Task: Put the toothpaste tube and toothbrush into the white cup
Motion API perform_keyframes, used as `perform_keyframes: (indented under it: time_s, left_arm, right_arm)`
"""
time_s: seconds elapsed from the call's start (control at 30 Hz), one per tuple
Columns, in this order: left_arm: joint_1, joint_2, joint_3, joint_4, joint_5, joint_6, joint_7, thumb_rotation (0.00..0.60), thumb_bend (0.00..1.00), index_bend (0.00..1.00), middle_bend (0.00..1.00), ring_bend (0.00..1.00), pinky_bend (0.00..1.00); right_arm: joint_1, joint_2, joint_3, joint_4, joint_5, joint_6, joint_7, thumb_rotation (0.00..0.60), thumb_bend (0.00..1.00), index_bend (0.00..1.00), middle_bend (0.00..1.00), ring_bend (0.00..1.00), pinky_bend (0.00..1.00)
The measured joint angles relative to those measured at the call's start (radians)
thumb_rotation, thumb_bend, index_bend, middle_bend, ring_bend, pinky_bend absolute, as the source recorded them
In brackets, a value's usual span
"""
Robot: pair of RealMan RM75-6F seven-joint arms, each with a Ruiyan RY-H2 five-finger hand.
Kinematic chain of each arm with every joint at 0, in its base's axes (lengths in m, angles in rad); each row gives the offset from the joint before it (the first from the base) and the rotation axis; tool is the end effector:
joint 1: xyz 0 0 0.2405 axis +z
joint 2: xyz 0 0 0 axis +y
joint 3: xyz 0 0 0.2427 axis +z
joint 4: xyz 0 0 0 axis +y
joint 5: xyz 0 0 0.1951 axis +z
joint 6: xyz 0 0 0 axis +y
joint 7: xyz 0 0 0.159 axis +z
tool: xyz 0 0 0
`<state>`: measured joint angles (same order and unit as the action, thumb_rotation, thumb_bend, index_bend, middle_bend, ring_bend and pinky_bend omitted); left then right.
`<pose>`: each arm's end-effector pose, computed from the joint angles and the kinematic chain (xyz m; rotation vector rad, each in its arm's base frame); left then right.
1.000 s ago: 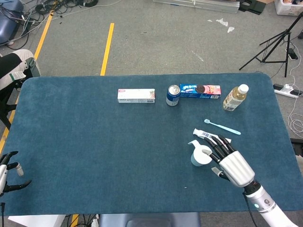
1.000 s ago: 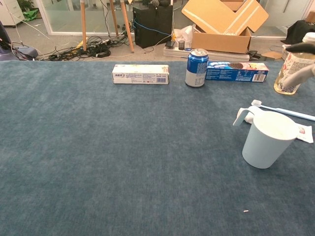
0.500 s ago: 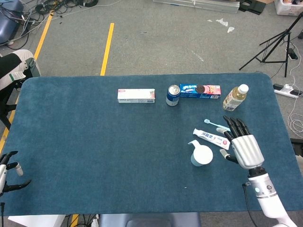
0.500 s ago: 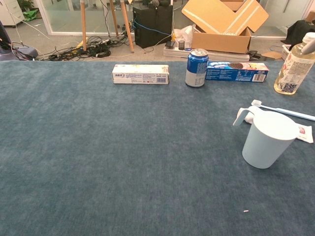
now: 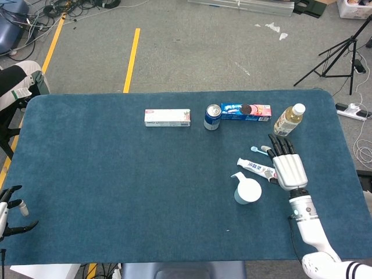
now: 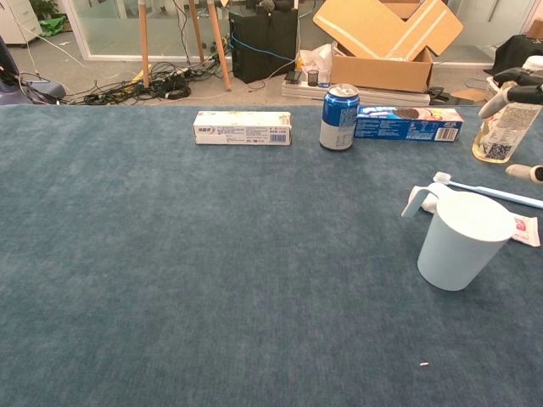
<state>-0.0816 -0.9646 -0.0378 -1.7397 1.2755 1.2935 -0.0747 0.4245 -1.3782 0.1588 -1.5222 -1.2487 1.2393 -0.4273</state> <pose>-0.3238 0.1824 0.1861 -1.2531 -1.1830 -0.7183 -0.2345 -0.3029 0.0838 1.5648 -0.7459 0.7779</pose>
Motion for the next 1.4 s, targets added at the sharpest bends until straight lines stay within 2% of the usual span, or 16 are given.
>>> perform_keyframes:
  time_s: [0.5, 0.9, 1.4]
  left_arm:
    - [-0.001, -0.001, 0.003, -0.001, 0.001, -0.002, 0.006, 0.600, 0.00, 0.62, 0.15, 0.12, 0.15]
    - [-0.001, -0.003, 0.003, 0.000, 0.001, -0.003, 0.009, 0.600, 0.00, 0.62, 0.15, 0.12, 0.15]
    - [-0.001, -0.001, 0.003, 0.000, 0.000, -0.004, 0.006, 0.600, 0.00, 0.62, 0.15, 0.12, 0.15]
  right_arm:
    - [0.017, -0.101, -0.009, 0.217, 0.052, -0.081, 0.050, 0.600, 0.15, 0.22, 0.00, 0.00, 0.08]
    - [0.015, -0.170, -0.037, 0.338, 0.026, -0.109, 0.101, 0.600, 0.15, 0.22, 0.00, 0.00, 0.08]
    - [0.033, -0.263, -0.039, 0.474, -0.009, -0.127, 0.130, 0.600, 0.14, 0.21, 0.00, 0.00, 0.08]
